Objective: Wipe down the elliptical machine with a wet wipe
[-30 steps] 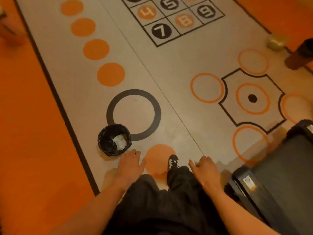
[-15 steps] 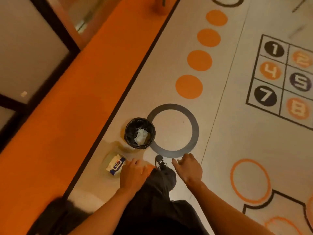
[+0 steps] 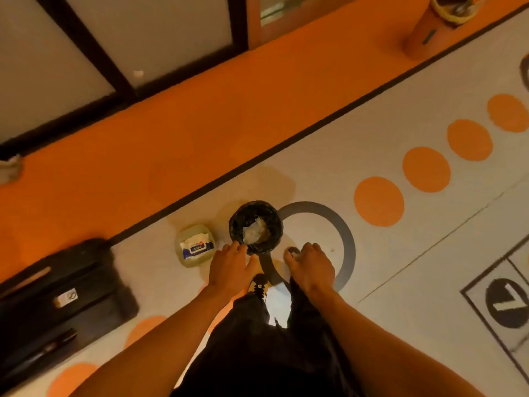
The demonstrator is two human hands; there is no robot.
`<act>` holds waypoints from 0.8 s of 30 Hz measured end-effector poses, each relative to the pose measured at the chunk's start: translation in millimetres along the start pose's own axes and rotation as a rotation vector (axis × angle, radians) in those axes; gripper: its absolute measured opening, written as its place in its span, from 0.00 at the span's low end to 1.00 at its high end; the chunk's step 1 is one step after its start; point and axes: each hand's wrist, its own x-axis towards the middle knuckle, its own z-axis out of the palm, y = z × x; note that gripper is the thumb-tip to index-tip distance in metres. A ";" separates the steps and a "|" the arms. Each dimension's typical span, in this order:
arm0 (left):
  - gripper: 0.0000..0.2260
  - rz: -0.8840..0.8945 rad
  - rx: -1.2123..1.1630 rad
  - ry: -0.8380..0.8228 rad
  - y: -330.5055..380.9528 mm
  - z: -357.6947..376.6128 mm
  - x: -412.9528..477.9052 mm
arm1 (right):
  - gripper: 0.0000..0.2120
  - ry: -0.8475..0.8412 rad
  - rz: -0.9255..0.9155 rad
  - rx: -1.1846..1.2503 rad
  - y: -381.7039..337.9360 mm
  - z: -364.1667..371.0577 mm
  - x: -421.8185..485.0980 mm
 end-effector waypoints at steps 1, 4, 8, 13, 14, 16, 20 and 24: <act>0.24 -0.040 -0.028 0.006 5.9 -0.6 3.7 | 0.28 -0.020 -0.036 -0.023 -5.7 -2.4 15.1; 0.22 -0.182 -0.114 -0.004 20.5 -2.3 15.3 | 0.26 -0.109 -0.162 -0.110 -21.2 -7.6 62.4; 0.24 -0.335 -0.142 -0.005 22.2 6.3 37.4 | 0.25 -0.232 -0.362 -0.220 -40.4 -0.8 120.6; 0.36 -0.427 -0.245 0.007 14.5 33.0 80.1 | 0.26 -0.262 -0.487 -0.304 -62.7 41.7 183.9; 0.38 -0.443 -0.262 0.017 12.3 42.7 88.9 | 0.27 -0.269 -0.497 -0.301 -64.2 54.4 194.6; 0.33 -0.452 -0.255 0.006 4.6 63.3 109.6 | 0.29 -0.274 -0.524 -0.315 -69.4 80.5 213.5; 0.27 -0.454 -0.261 -0.042 -8.1 102.4 136.9 | 0.29 -0.264 -0.560 -0.381 -62.7 129.4 240.9; 0.31 -0.475 -0.301 -0.052 -19.9 127.0 153.9 | 0.27 -0.320 -0.572 -0.400 -55.7 166.0 256.4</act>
